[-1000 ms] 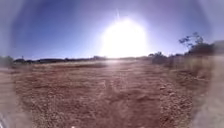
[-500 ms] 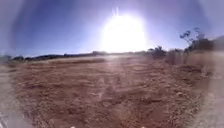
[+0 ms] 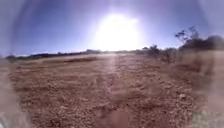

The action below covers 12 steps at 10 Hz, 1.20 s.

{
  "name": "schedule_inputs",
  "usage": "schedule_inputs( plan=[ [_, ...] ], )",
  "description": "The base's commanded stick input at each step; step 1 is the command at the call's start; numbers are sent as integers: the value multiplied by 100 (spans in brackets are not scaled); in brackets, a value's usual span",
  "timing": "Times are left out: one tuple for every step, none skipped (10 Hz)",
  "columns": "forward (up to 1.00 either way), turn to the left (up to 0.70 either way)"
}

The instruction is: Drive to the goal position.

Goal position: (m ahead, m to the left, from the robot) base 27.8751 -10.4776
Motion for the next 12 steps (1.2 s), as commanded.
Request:
schedule_inputs(
  plan=[
    [50,0],
    [50,0],
    [50,0],
    [50,0],
    [50,0],
    [50,0],
    [50,0],
    [50,0],
    [50,0],
    [50,0],
    [50,0],
    [50,0]
  ],
)
